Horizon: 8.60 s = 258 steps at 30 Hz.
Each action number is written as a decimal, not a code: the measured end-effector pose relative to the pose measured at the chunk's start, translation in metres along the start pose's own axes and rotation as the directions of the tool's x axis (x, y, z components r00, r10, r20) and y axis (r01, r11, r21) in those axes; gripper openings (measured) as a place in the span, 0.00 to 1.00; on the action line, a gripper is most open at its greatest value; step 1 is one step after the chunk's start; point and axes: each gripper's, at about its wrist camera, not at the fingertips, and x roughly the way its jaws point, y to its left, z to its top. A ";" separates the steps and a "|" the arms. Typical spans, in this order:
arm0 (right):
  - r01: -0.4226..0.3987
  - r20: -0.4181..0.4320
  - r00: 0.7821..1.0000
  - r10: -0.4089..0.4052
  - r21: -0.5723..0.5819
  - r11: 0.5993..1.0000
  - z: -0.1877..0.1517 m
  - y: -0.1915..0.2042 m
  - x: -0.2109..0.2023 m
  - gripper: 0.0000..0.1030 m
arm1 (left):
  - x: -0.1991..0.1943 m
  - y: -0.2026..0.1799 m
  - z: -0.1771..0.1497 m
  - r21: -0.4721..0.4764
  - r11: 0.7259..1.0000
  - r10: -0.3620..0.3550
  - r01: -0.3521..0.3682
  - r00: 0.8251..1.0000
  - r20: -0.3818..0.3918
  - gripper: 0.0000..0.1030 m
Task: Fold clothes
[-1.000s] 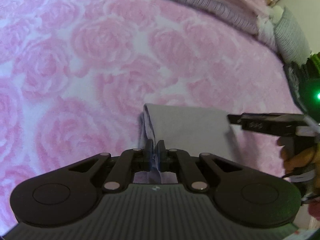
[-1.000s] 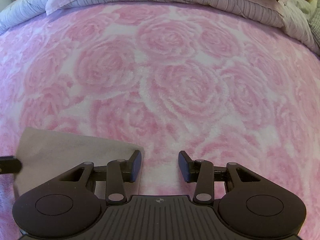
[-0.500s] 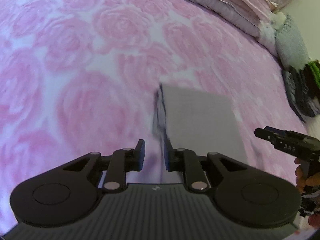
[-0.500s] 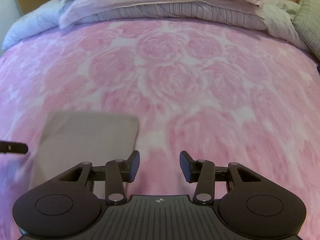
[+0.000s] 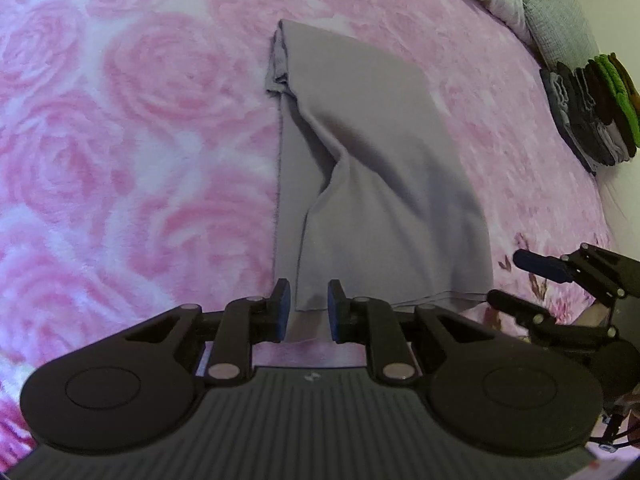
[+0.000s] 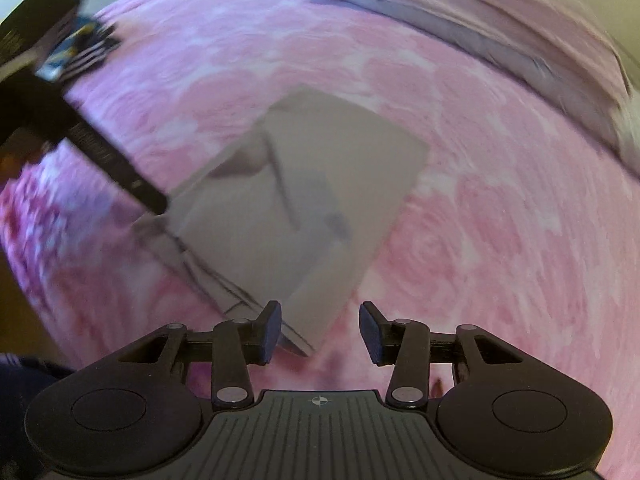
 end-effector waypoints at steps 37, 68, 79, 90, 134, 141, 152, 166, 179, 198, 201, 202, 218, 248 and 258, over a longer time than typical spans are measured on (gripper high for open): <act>-0.023 -0.151 0.988 -0.021 -0.285 0.958 -0.033 0.026 0.039 0.03 | -0.004 -0.004 -0.040 0.076 0.989 0.124 -0.128 0.991 0.050 0.00; -0.017 -0.189 0.979 0.073 0.285 0.958 -0.043 -0.018 0.029 0.17 | 0.004 -0.034 -0.032 0.016 0.952 0.306 -0.306 0.952 0.029 0.03; -0.062 -0.136 0.979 0.150 0.501 0.863 -0.015 -0.017 -0.024 0.52 | -0.046 -0.069 -0.028 0.002 0.944 0.329 -0.329 0.944 -0.030 0.24; -0.005 -0.123 0.989 0.079 0.514 0.858 -0.005 0.004 -0.066 0.53 | -0.092 -0.081 -0.036 0.028 0.953 0.302 -0.302 0.953 0.025 0.27; -0.447 0.244 0.818 0.522 0.840 0.309 -0.076 -0.014 0.049 0.01 | -0.039 0.051 -0.088 -0.561 0.825 0.147 0.076 0.928 0.342 0.02; -0.346 0.047 0.850 0.525 0.801 0.489 -0.055 -0.026 0.041 0.34 | -0.054 0.071 -0.121 -0.604 0.795 0.149 0.062 0.944 0.293 0.20; -0.353 0.052 0.886 0.460 0.721 0.597 -0.028 -0.158 0.043 0.38 | -0.022 -0.026 -0.196 -0.789 0.553 0.046 0.267 0.936 0.349 0.24; -0.500 0.081 0.752 0.655 0.718 0.485 0.017 -0.208 0.134 0.36 | 0.031 -0.075 -0.231 -0.878 0.155 0.333 0.452 0.813 0.477 0.23; -0.497 -0.106 0.714 0.692 0.620 0.607 0.021 -0.202 0.127 0.21 | -0.002 -0.073 -0.229 -0.931 0.283 0.424 0.233 0.840 0.339 0.09; -0.800 -0.168 0.546 0.821 0.188 0.570 0.106 -0.169 0.171 0.49 | -0.013 0.003 -0.169 -0.798 0.577 0.345 0.174 0.834 0.431 0.34; -0.817 -0.158 0.519 0.840 0.198 0.542 0.112 -0.165 0.182 0.43 | -0.012 0.015 -0.167 -0.785 0.580 0.313 0.215 0.832 0.459 0.34; -0.823 -0.151 0.506 0.849 0.211 0.528 0.113 -0.165 0.187 0.41 | -0.010 0.020 -0.165 -0.779 0.586 0.303 0.224 0.831 0.467 0.34; -0.811 -0.031 0.557 0.830 0.193 0.552 0.114 -0.148 0.180 0.06 | -0.006 0.044 -0.129 -0.685 0.692 0.253 0.228 0.812 0.526 0.01; -0.431 0.755 0.636 -0.158 0.518 0.739 -0.131 -0.479 -0.350 0.06 | -0.097 -0.469 0.183 0.433 0.858 -0.494 0.275 0.672 0.552 0.01; -0.357 0.697 0.673 -0.247 0.599 0.716 -0.225 -0.727 -0.425 0.06 | 0.022 -0.715 0.252 0.417 0.839 -0.536 0.349 0.657 0.529 0.01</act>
